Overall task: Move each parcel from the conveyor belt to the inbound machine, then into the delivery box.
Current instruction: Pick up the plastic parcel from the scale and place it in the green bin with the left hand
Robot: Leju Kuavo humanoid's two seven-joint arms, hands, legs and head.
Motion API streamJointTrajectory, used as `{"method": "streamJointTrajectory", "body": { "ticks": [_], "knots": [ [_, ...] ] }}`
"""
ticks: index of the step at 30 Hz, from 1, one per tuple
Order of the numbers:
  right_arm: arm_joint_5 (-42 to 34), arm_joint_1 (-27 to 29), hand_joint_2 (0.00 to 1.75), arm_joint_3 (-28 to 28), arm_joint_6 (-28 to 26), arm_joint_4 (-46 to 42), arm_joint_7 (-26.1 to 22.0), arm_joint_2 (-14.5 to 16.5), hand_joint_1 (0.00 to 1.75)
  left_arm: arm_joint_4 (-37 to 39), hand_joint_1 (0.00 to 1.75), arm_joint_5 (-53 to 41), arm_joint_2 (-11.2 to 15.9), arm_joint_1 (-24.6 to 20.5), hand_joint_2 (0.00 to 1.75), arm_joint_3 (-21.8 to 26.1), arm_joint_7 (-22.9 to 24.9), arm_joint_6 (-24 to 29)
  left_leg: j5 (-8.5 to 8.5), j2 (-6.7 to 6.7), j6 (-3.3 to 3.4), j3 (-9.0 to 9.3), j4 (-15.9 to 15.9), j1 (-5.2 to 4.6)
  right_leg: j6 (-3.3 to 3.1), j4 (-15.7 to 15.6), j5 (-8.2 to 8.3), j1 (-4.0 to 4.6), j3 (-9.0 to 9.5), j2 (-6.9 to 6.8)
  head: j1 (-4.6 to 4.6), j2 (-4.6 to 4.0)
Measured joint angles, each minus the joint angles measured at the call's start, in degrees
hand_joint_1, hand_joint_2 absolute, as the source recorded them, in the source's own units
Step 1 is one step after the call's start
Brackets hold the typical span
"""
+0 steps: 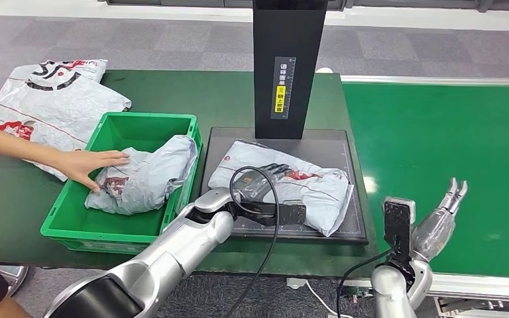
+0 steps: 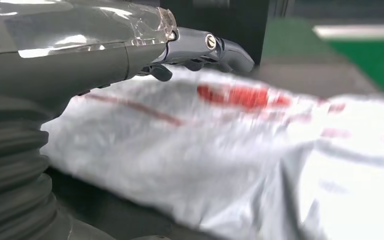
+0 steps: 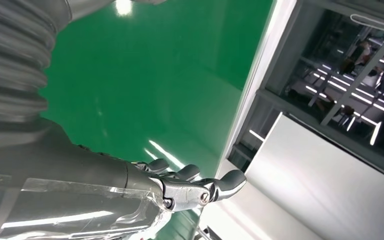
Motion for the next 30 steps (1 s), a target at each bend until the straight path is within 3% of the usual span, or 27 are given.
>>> {"method": "streamJointTrajectory", "body": {
  "ticks": [11,21,25,30],
  "knots": [
    [0.19,-0.29,1.75,1.52,0.02,1.8,-0.72,-0.01,0.0,3.7,0.0,-1.1,-0.87,-2.69,1.75,-1.8,0.13,-5.12,0.0,-0.03,0.0,-0.02,0.0,0.0,0.0,0.0,0.0,-0.01,0.0,-0.03,0.0,0.0],
    [-0.01,-0.2,1.75,3.38,0.33,2.28,-0.55,-0.02,0.0,4.63,0.02,-1.47,-1.67,-4.45,1.75,-2.85,0.69,-4.85,0.0,-0.02,0.0,-0.01,0.0,0.0,0.0,0.0,0.0,0.0,-0.01,-0.01,0.0,-0.01],
    [-0.38,-0.01,1.75,4.29,0.33,2.27,-0.09,-0.02,0.0,4.92,1.73,-0.89,-1.75,-4.77,1.75,-2.98,1.69,-4.06,0.0,-0.02,0.0,-0.01,0.0,0.0,0.0,0.0,0.0,0.0,-0.01,-0.01,0.0,-0.01],
    [-0.67,0.57,1.75,5.16,0.47,1.78,0.15,-0.02,0.0,5.66,1.75,0.15,-1.59,-4.73,1.75,-2.98,2.44,-3.04,0.0,-0.02,0.0,-0.02,0.0,0.0,0.0,0.0,0.0,0.0,-0.01,-0.02,0.0,-0.01]
  ]
}}
